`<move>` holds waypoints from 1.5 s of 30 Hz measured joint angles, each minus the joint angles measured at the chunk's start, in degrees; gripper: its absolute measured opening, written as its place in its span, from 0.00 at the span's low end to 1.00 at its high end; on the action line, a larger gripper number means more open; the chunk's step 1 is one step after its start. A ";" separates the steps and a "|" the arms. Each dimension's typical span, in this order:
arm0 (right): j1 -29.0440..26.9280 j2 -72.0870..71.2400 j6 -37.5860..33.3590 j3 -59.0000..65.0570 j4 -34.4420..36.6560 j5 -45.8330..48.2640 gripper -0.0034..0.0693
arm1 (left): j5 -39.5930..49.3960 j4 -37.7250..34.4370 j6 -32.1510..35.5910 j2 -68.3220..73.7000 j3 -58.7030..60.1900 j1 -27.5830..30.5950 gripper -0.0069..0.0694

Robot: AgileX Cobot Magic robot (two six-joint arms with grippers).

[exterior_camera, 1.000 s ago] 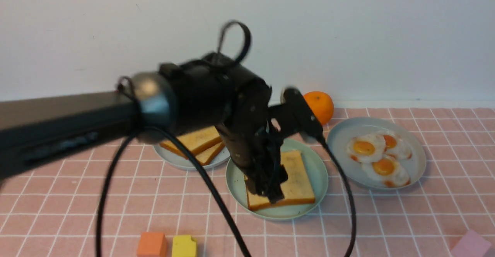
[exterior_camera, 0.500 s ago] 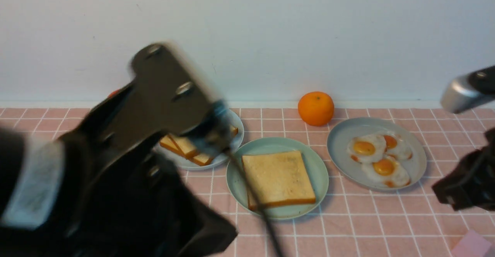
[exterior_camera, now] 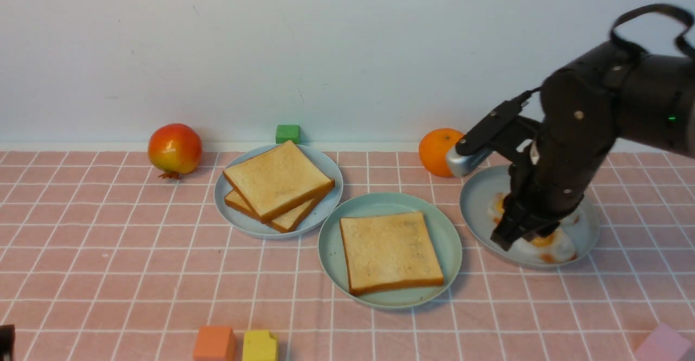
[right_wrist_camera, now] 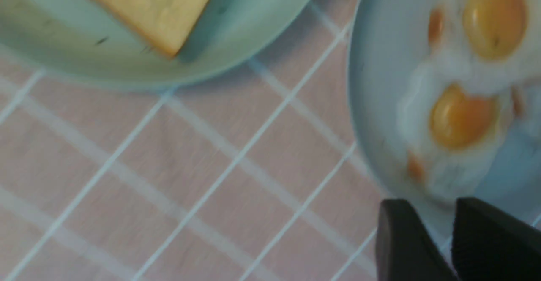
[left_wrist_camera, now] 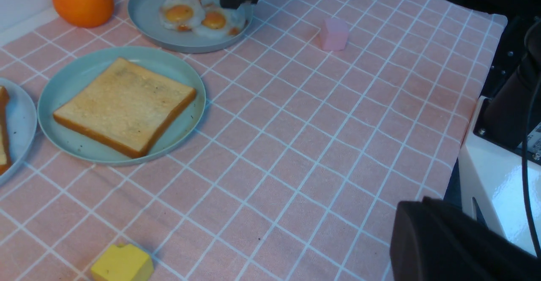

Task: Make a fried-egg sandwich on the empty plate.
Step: Use the right arm to grab a fried egg

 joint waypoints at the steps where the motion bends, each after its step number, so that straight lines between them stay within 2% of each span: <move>1: 0.06 1.53 0.08 -0.91 -1.64 -1.16 0.46 | 0.00 -0.11 -0.02 0.00 0.00 0.00 0.11; 2: 0.11 1.80 0.23 -1.24 -2.26 -1.39 0.47 | 0.00 -0.17 -0.02 0.00 0.00 0.00 0.11; 3: 0.11 3.86 0.72 -2.37 -4.91 -3.11 0.54 | 0.00 -0.16 -0.02 0.00 0.00 0.00 0.11; 5: 0.11 6.14 0.99 -3.28 -8.22 -4.74 0.62 | 0.16 -0.37 -0.02 0.00 0.00 0.00 0.11; 8: 0.11 8.28 1.31 -3.63 -11.40 -6.66 0.67 | 0.78 -0.53 -0.02 0.00 0.00 0.00 0.11; 14: 0.11 12.92 1.37 -3.89 -14.73 -10.84 0.69 | 1.33 -1.86 -0.07 0.00 0.00 0.00 0.11; 24: -0.64 15.88 2.30 -4.37 -19.17 -12.63 0.68 | 2.02 -2.52 -0.07 0.00 0.05 0.00 0.11; 32: -0.64 16.70 3.26 -4.44 -21.09 -13.27 0.57 | 3.12 -2.58 -0.07 0.00 0.05 0.00 0.11; 33: -0.64 17.03 3.31 -4.50 -21.54 -13.27 0.51 | 3.32 -2.72 -0.07 0.00 0.05 0.00 0.11; 34: -0.64 17.01 3.30 -4.50 -21.55 -13.27 0.50 | 3.32 -2.78 -0.07 0.00 0.05 0.00 0.11; 38: -0.64 17.44 3.87 -4.62 -22.15 -13.27 0.30 | 3.95 -3.87 -0.07 0.00 0.05 0.00 0.11; 40: -0.64 17.44 3.87 -4.69 -22.34 -13.14 0.24 | 4.16 -4.25 -0.07 0.00 0.05 0.00 0.11; 45: -0.41 16.95 3.94 -4.75 -22.51 -12.51 0.23 | 4.83 -4.63 -0.07 0.00 0.05 0.00 0.11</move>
